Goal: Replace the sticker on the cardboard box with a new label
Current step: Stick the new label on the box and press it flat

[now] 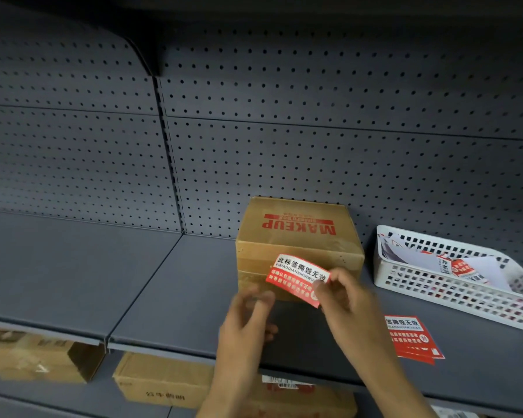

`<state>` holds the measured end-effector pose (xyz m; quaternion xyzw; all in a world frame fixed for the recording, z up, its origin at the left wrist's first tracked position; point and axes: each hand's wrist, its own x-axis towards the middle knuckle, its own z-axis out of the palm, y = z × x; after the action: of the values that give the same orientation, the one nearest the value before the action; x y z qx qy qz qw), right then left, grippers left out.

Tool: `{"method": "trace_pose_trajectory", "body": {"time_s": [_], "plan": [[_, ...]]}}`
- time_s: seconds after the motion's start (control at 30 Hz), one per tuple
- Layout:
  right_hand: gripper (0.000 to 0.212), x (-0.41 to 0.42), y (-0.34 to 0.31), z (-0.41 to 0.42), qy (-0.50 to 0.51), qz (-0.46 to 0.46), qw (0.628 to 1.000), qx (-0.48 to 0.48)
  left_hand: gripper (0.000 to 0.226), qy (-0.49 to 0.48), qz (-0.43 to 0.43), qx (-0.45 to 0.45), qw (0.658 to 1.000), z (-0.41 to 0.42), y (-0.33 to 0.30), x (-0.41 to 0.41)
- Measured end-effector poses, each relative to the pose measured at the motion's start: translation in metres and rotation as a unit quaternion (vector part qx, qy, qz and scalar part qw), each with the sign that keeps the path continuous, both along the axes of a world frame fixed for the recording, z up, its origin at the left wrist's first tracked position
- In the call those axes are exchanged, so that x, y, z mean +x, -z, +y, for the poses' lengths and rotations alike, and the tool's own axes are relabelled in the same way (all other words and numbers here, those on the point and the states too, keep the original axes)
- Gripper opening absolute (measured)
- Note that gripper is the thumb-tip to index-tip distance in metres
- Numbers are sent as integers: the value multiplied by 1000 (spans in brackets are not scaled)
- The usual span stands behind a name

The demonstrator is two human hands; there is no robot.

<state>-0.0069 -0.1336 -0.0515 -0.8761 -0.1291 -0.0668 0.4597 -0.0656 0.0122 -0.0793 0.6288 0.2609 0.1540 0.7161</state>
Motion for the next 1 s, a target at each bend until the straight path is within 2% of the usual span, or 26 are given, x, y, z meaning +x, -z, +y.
{"method": "trace_pose_trajectory", "body": {"time_s": [0.1, 0.17, 0.23, 0.3, 0.67, 0.83, 1.0], "plan": [[21, 4, 5, 2, -31, -37, 992, -116, 30, 7, -42, 175, 984, 24, -5, 3], [21, 7, 7, 4, -34, -49, 989, -139, 26, 27, -43, 274, 960, 33, -10, 11], [19, 11, 9, 5, -36, -57, 986, -152, 14, 23, -46, 334, 941, 36, -12, 19], [17, 15, 11, 4, -38, -63, 985, -156, 8, 17, -48, 365, 930, 37, -12, 25], [22, 31, 23, 3, 49, -113, 990, -73, 31, -58, -31, 494, 867, 37, -3, 38], [28, 34, 29, 2, 45, -116, 991, -54, 28, -69, -60, 550, 830, 37, -4, 40], [34, 35, 29, 1, 58, -117, 990, -61, 29, -59, -69, 549, 831, 38, -6, 43]]}}
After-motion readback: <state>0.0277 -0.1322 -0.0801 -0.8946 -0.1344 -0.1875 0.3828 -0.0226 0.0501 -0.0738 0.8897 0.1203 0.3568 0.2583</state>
